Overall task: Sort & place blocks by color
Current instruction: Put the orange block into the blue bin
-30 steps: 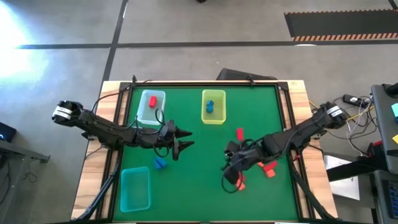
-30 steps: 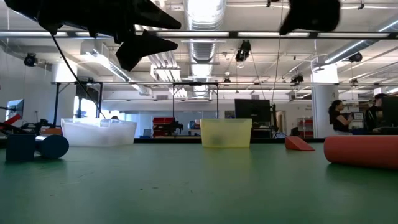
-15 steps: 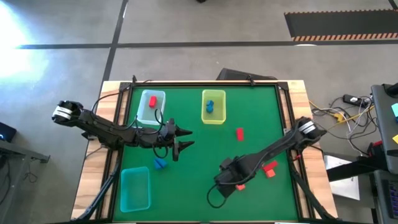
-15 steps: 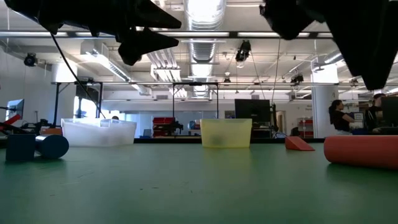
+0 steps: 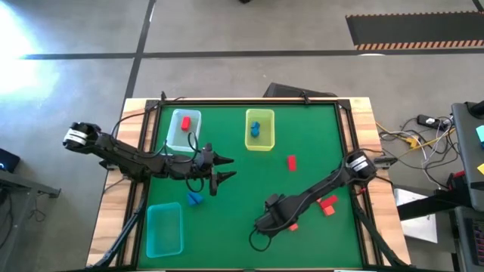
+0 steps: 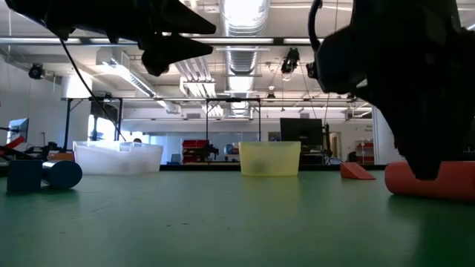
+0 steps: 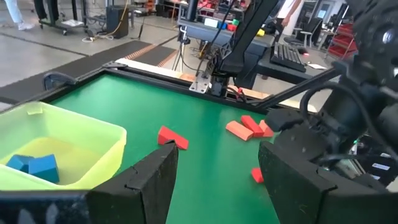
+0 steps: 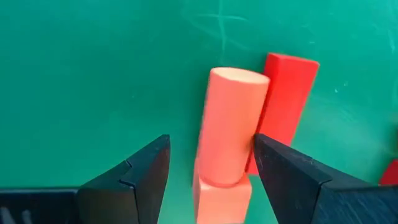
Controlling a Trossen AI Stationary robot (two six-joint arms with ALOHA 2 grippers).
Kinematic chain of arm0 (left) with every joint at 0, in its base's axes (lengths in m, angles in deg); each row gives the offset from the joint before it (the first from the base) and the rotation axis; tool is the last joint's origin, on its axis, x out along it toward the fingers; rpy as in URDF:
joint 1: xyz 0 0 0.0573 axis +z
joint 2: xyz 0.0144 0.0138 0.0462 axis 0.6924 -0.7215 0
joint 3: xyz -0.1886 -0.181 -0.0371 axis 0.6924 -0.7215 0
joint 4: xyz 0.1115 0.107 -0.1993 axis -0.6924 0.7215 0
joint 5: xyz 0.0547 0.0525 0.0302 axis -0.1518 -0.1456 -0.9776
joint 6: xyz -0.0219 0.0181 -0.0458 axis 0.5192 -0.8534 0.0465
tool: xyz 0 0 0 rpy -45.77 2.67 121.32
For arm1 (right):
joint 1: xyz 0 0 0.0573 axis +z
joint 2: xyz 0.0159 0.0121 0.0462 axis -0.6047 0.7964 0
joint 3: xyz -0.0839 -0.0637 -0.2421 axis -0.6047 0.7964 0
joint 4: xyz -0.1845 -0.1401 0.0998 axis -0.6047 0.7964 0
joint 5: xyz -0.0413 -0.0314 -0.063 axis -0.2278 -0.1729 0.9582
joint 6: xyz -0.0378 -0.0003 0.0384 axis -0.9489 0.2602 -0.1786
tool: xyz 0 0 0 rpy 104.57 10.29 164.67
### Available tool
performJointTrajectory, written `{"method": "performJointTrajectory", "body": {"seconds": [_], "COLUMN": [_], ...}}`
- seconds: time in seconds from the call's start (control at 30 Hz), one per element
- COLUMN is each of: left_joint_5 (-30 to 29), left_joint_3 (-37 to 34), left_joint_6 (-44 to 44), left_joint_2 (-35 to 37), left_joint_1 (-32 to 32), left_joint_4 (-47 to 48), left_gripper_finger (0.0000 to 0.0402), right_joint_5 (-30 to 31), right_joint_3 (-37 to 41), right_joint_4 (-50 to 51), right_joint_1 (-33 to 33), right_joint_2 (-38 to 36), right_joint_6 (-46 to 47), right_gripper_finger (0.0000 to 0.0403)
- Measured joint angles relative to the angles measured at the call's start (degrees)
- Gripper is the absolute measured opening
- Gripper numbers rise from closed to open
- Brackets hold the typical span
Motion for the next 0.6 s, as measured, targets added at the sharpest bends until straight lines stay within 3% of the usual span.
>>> {"method": "performJointTrajectory", "body": {"seconds": [0.2, 0.5, 0.6], "left_joint_5": [0.06, 0.2, 0.2], "left_joint_3": [0.0, -0.02, -0.02], "left_joint_6": [-0.71, -0.63, -0.61], "left_joint_2": [0.4, 0.42, 0.42], "left_joint_1": [0.0, 0.0, 0.0], "left_joint_4": [-0.08, 0.06, 0.08], "left_gripper_finger": [0.0208, 0.0208, 0.0208], "right_joint_5": [1.56, 8.92, 10.28], "right_joint_3": [-0.02, -0.02, 0.48], "right_joint_4": [-0.08, -1.74, -3.7], "right_joint_1": [0.0, -0.15, -0.15], "right_joint_2": [1.93, 1.71, 1.58], "right_joint_6": [-0.69, -1.55, -2.87], "right_gripper_finger": [0.0212, 0.0115, 0.011]}}
